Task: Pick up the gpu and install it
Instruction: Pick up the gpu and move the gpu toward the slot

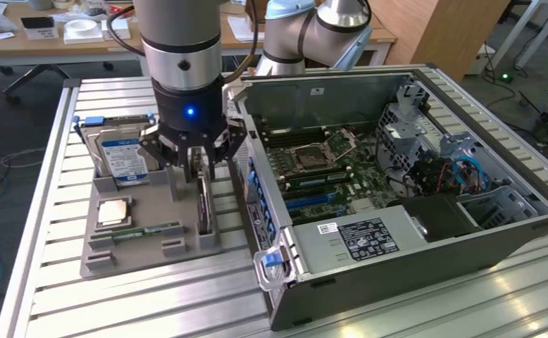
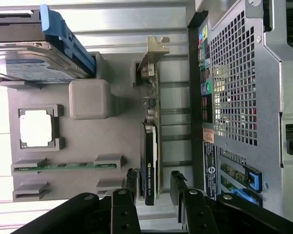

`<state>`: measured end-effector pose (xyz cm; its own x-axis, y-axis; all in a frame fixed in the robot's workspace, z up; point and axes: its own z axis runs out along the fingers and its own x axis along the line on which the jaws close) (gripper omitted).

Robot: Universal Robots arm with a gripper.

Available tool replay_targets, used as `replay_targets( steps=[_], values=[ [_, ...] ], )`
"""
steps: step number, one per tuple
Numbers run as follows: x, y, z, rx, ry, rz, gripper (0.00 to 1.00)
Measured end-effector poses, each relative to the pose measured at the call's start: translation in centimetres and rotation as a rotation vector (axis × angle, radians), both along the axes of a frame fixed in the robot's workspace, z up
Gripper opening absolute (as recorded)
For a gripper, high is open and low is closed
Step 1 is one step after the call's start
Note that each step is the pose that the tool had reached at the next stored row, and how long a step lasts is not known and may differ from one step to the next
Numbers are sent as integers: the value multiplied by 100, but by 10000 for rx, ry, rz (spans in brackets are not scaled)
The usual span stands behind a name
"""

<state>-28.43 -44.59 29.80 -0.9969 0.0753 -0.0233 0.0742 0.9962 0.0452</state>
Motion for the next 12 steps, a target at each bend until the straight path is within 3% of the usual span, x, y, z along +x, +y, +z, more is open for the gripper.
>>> replay_targets(
  steps=[12],
  values=[
    [0, 3, -86, 6, 0, 0, 42]
  ],
)
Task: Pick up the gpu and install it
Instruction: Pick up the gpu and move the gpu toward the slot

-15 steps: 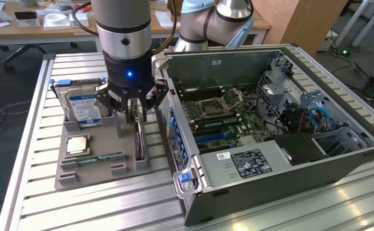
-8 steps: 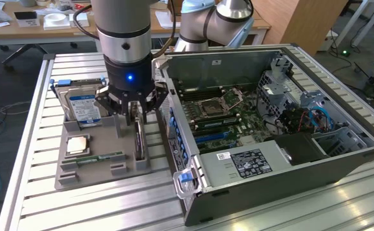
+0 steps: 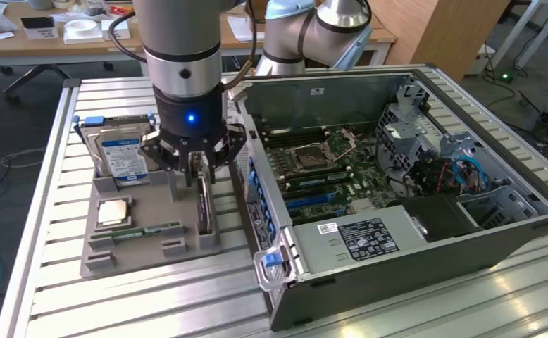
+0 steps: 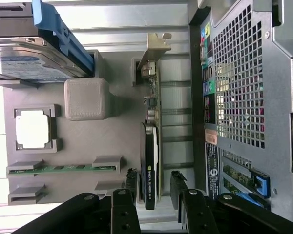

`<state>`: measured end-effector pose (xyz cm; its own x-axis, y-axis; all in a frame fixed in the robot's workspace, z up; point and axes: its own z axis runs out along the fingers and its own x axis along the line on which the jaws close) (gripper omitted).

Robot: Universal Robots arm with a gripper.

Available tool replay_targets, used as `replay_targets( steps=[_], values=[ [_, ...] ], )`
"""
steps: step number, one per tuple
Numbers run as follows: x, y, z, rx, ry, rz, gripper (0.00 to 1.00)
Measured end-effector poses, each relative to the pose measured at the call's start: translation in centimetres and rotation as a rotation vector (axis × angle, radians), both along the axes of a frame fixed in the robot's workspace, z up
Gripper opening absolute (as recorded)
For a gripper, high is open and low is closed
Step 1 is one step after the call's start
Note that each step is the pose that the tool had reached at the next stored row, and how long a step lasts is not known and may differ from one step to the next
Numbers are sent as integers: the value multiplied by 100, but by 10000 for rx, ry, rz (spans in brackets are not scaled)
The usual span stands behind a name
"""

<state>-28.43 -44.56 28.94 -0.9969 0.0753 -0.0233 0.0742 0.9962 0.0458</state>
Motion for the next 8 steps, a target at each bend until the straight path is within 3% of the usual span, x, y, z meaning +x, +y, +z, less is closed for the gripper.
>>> replay_targets(
  steps=[8],
  values=[
    [0, 7, -60, 0, 0, 0, 42]
  ],
)
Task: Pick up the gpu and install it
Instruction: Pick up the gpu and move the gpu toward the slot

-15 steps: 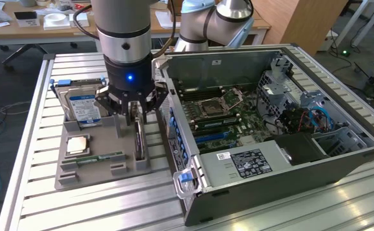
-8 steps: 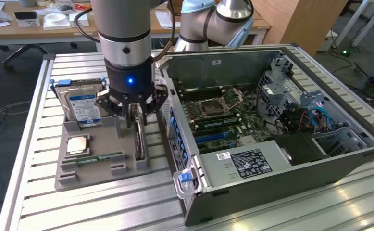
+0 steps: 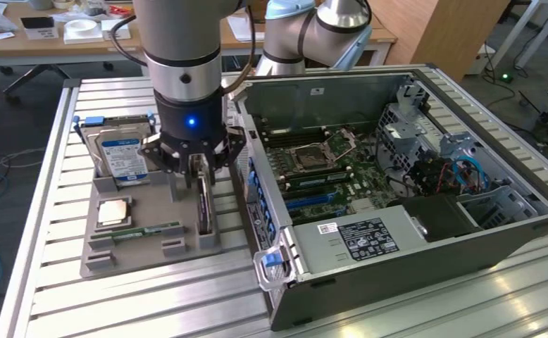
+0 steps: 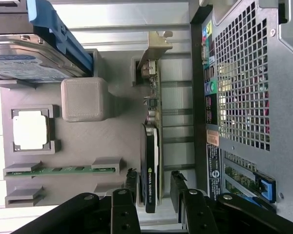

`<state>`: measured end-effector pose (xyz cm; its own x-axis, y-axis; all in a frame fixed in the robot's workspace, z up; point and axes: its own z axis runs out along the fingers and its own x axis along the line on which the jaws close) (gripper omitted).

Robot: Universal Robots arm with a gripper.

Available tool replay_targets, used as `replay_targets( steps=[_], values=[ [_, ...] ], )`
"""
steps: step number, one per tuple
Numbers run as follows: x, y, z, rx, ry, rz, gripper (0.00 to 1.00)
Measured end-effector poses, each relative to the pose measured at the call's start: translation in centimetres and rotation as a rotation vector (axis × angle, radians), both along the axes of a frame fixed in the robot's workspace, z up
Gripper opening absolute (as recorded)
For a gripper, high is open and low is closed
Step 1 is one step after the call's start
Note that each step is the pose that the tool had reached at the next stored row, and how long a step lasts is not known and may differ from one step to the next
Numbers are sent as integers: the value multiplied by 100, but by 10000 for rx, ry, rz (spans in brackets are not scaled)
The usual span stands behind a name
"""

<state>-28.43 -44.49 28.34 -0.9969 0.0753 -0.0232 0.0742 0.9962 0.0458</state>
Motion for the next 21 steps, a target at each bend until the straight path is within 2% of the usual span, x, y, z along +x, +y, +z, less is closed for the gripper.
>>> replay_targets(
  steps=[9, 14, 18, 21],
  values=[
    [0, 7, -92, 0, 0, 0, 42],
    [1, 40, -137, 0, -1, -1, 42],
    [1, 42, -138, 1, 2, 0, 42],
    [2, 64, -144, 21, 0, 0, 42]
  ],
)
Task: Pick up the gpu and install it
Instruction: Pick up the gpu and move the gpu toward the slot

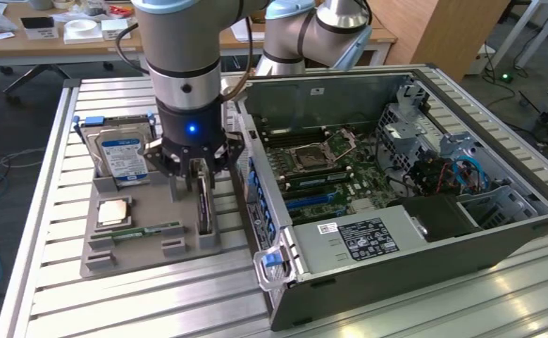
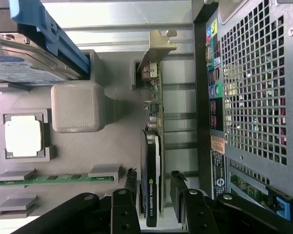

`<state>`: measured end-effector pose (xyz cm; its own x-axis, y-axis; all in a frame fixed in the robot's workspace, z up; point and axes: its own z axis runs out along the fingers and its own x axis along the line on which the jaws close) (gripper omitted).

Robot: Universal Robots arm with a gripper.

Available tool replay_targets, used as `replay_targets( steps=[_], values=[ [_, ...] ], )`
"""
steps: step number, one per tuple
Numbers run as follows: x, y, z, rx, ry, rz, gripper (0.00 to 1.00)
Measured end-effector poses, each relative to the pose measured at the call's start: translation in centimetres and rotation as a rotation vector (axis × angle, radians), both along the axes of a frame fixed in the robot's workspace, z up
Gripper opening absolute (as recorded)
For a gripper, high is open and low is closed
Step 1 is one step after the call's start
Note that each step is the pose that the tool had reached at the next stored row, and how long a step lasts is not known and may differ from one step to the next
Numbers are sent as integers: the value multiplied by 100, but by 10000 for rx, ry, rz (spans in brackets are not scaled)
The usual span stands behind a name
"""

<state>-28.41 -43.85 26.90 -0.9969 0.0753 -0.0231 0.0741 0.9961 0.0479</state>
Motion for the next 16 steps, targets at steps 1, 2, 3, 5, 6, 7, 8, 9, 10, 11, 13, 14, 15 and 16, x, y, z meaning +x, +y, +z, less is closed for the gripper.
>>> replay_targets(
  steps=[1, 2, 3, 5, 6, 7, 8, 9, 10, 11, 13, 14, 15, 16],
  values=[
    [0, 12, -2, 3, 0, 0, 42],
    [-1, 25, -6, 5, 1, -1, 42],
    [-1, 34, -12, 5, 0, -1, 42],
    [0, 44, -41, 6, -1, 0, 42],
    [0, 49, -57, 5, 0, -1, 42],
    [0, 53, -75, 5, 0, -1, 42],
    [0, 58, -92, 6, 0, -1, 42],
    [0, 62, -110, 6, 0, -1, 42],
    [0, 67, -128, 6, 0, 0, 42],
    [0, 70, -144, 5, 0, 0, 42],
    [0, 77, -175, 5, 1, 0, 42],
    [0, 80, -191, 5, 0, 0, 42],
    [0, 84, -206, 5, 0, 0, 42],
    [0, 87, -223, 5, 0, 0, 42]
  ],
)
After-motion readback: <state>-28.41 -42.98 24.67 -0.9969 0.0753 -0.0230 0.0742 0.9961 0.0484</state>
